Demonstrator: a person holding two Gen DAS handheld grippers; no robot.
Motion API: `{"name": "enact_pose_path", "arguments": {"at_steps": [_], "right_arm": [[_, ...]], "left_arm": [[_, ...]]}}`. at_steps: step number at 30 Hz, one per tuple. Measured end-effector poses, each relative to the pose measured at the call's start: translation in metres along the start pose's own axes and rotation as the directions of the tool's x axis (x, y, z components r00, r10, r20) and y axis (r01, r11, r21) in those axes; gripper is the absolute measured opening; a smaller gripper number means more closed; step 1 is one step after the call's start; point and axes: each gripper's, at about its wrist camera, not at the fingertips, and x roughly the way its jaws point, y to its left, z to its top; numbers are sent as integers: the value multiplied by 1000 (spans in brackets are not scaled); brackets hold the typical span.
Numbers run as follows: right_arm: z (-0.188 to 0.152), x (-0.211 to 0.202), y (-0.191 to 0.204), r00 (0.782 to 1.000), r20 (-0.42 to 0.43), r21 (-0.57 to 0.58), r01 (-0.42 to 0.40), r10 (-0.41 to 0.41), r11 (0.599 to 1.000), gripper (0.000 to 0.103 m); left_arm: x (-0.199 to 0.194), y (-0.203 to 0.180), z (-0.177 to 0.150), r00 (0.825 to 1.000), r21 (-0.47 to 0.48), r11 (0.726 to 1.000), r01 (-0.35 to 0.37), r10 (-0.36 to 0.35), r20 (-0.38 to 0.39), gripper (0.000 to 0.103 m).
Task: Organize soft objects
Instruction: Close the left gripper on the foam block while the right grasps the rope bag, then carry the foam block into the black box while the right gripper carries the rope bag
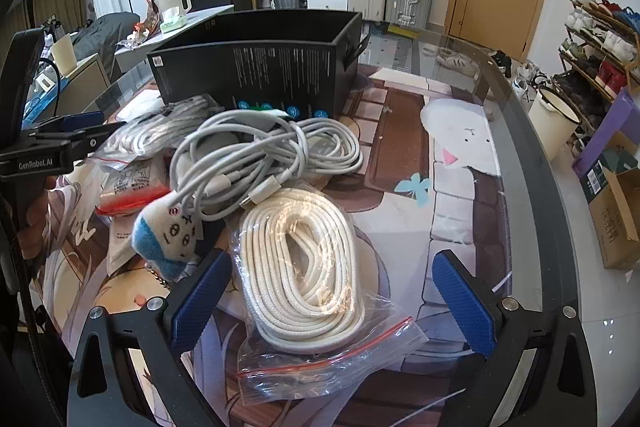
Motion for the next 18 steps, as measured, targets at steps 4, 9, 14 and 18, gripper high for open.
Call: {"name": "enact_pose_path", "arguments": {"at_steps": [4, 9, 14, 18], "right_arm": [[1, 3, 0, 1000, -17, -3, -17, 17, 1000, 102], [2, 6, 1, 999, -27, -14, -36, 35, 999, 99], [2, 5, 1, 999, -20, -24, -46, 45, 999, 92], [-2, -2, 2, 999, -5, -31, -52, 52, 998, 70]], "left_arm": [[2, 1, -3, 1000, -2, 1000, 20, -20, -23, 84], [3, -1, -5, 998, 13, 999, 44, -43, -34, 66], [0, -4, -9, 999, 28, 999, 44, -43, -30, 40], [-3, -5, -12, 999, 34, 998, 48, -47, -27, 38]]}}
